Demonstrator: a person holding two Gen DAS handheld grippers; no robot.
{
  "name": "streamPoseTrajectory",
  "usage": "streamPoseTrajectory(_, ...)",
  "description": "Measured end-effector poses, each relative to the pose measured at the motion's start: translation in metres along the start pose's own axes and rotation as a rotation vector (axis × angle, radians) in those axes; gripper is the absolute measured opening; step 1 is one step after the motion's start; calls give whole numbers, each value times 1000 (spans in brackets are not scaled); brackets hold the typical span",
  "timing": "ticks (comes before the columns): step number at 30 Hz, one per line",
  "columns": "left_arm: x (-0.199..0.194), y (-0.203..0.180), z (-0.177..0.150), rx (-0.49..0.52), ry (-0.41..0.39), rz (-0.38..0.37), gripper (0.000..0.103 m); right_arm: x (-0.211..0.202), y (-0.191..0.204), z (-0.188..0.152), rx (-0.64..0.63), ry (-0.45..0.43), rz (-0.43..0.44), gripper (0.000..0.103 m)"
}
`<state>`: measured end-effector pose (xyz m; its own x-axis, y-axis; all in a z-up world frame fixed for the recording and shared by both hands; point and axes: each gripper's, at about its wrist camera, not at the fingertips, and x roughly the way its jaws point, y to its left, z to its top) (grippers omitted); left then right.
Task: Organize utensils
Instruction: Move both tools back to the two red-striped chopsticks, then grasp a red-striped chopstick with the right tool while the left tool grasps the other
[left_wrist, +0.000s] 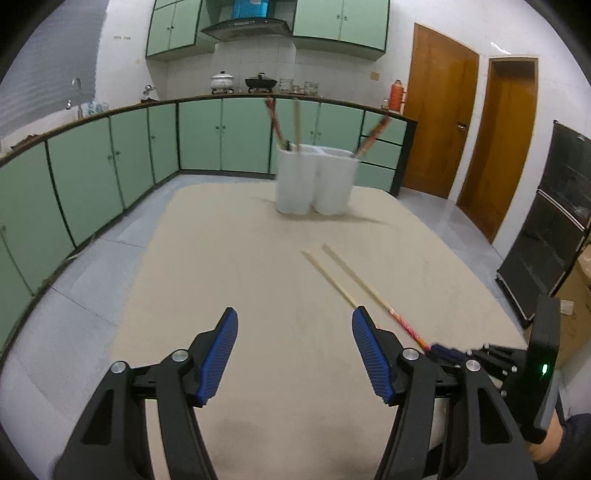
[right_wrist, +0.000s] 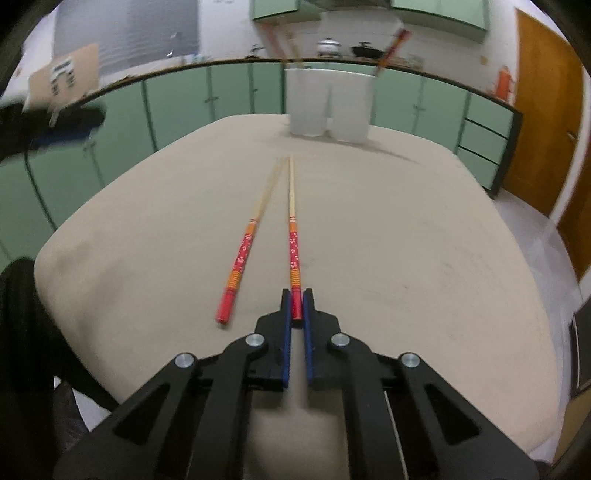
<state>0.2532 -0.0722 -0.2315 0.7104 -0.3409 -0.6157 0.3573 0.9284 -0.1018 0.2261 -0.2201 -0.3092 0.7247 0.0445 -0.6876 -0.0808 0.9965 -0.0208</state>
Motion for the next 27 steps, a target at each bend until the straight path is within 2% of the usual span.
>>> streamPoseTrajectory(2, 11, -16, -11, 8, 24, -17, 63, -2, -11, -2, 33, -3, -42, 4)
streamPoseTrajectory(6, 30, -49, -30, 10, 63, -58, 63, -6, -29, -7, 70, 0, -73, 5)
streamPoseTrajectory(8, 39, -58, -32, -7, 75, -67, 63, -10, -35, -9, 59, -11, -109, 5)
streamPoseTrajectory(11, 60, -70, -26, -58, 109, -83, 63, -9, -50, -11, 105, -6, -112, 5)
streamPoseTrajectory(16, 96, -90, -25, -66, 166, -61, 63, -10, -57, -15, 127, -8, -85, 5)
streamPoseTrajectory(20, 101, -99, -27, -13, 159, -14, 61, -13, -58, -18, 126, -11, -71, 5)
streamPoseTrajectory(22, 99, -98, -30, 4, 151, 12, 48, -14, -57, -19, 121, -12, -62, 5)
streamPoseTrajectory(24, 95, -92, -32, 12, 138, 32, 23, -15, -55, -20, 113, -14, -52, 5)
streamPoseTrajectory(26, 90, -83, -35, 4, 127, 37, 11, -15, -51, -19, 104, -15, -36, 5)
streamPoseTrajectory(27, 86, -77, -37, 3, 119, 48, 8, -14, -48, -18, 98, -15, -32, 5)
